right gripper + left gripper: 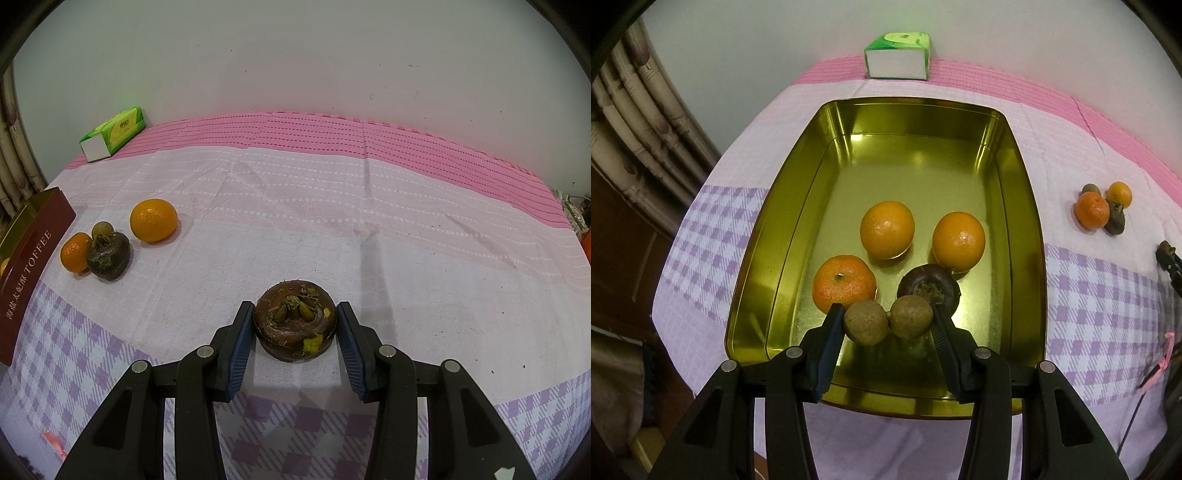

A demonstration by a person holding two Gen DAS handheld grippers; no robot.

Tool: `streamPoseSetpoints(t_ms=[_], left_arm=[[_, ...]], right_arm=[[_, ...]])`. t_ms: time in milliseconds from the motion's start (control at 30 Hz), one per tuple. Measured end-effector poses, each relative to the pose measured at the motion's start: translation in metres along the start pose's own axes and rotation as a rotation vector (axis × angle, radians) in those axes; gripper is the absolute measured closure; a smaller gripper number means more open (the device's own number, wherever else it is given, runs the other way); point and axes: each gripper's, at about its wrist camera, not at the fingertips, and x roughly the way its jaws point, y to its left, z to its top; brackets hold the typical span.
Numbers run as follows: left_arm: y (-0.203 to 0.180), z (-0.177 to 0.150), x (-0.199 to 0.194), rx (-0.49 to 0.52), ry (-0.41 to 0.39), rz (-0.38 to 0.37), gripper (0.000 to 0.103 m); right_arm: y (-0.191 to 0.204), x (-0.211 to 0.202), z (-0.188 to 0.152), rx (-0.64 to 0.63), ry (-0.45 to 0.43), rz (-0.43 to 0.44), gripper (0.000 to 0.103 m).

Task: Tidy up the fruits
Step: 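Lower the two green fruits into the tin and open the left gripper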

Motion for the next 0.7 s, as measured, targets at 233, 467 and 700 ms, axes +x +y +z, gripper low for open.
streamPoseSetpoints(t_ms=[233,467,700], left_arm=[[-0.0010,-0.0004,0.0001,0.002,0.002,0.003,0.054],[-0.0017,-0.0021,0.0005,0.003,0.008,0.005,0.054],[-0.0022,-0.0027,-0.0070,0.005,-0.008,-0.010,0.054]], right_arm=[[-0.0002,0.0001,0.0000,0.001,0.000,0.000,0.061],[0.0001,0.0000,0.0001,0.001,0.000,0.000,0.061],[0.0002,-0.0001,0.0002,0.001,0.000,0.000,0.061]])
